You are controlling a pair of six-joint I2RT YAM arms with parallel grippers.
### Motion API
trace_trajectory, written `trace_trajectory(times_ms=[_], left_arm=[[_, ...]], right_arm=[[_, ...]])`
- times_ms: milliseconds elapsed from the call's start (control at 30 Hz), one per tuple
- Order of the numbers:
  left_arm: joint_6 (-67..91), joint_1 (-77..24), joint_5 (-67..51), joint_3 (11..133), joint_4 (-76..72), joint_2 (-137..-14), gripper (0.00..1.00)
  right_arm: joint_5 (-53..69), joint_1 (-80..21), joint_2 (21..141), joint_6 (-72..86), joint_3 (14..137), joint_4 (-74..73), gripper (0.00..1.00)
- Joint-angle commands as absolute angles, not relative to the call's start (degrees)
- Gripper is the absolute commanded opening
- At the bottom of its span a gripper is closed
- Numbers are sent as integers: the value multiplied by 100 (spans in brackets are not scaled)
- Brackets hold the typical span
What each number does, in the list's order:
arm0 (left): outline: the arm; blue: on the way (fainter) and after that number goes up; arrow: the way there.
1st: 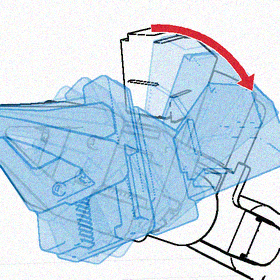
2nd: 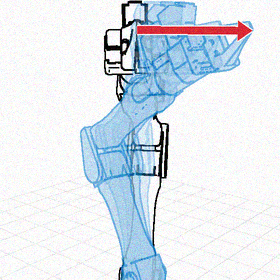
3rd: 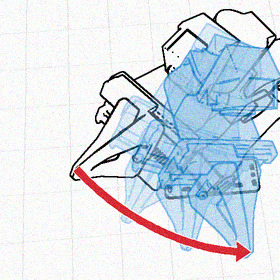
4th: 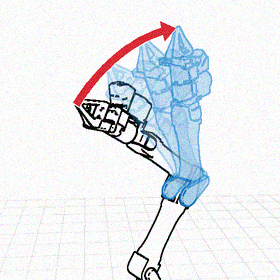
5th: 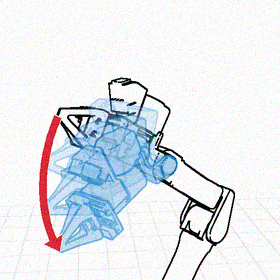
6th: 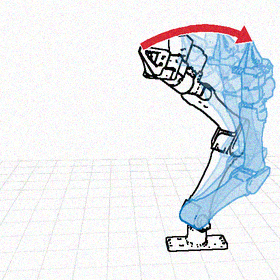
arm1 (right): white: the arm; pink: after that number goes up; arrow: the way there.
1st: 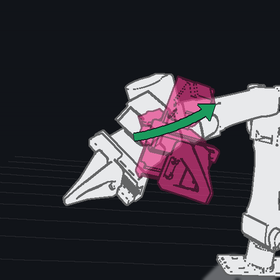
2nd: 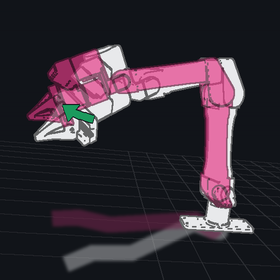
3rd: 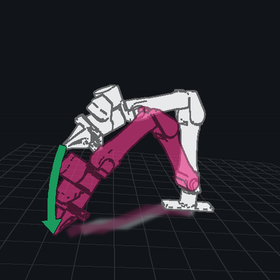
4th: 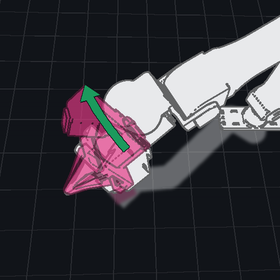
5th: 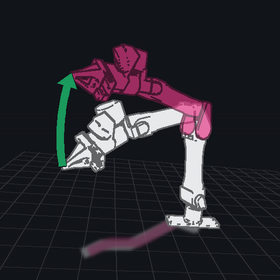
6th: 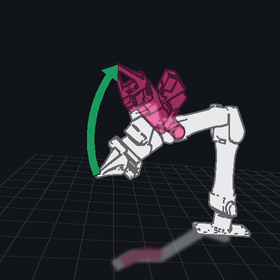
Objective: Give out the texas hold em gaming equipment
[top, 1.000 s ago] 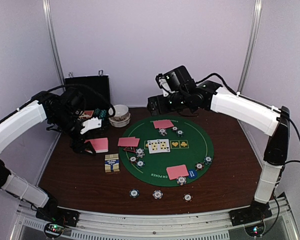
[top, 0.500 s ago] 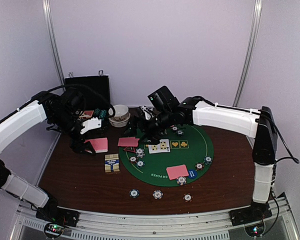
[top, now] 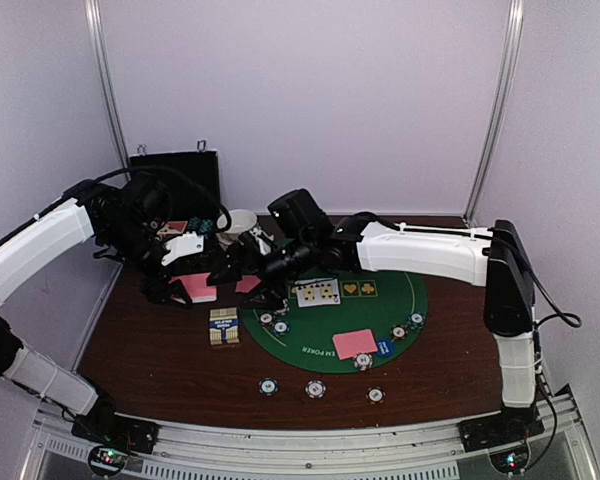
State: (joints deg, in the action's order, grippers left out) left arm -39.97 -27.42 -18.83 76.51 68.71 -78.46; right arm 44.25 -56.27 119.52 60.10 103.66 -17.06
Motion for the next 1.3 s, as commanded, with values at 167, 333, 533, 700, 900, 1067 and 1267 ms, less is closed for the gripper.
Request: trace_trajectory(times_ms=[167, 333, 533, 700, 900, 1067, 1267], left_arm=[[-3945, -2716, -1997, 7856, 6801, -7883, 0], [-3946, -2716, -1993, 7849, 6797, -7854, 0], [-3937, -2718, -2006, 7815, 6798, -7871, 0], [-3937, -2717, -1993, 7789, 6796, -7863, 0], [-3931, -2724, -2014, 7804, 6798, -7888, 0], [-3938, -2718, -2019, 7813, 6796, -7879, 0], [-3937, -2716, -2013, 7804, 6794, -7867, 0]], right_arm=[[4718, -5728, 12304, 6476, 10747, -1021, 100], [4805, -5771, 12585, 6799, 10847, -608, 100], [4909, -5860, 12939, 7039, 11223, -269, 100], [4963, -5893, 13112, 7293, 11246, -19, 99], [5000, -5915, 13319, 7464, 11384, 253, 100], [5010, -5931, 13491, 7549, 11528, 295, 100], [5027, -5935, 13738, 7432, 11801, 40, 100]])
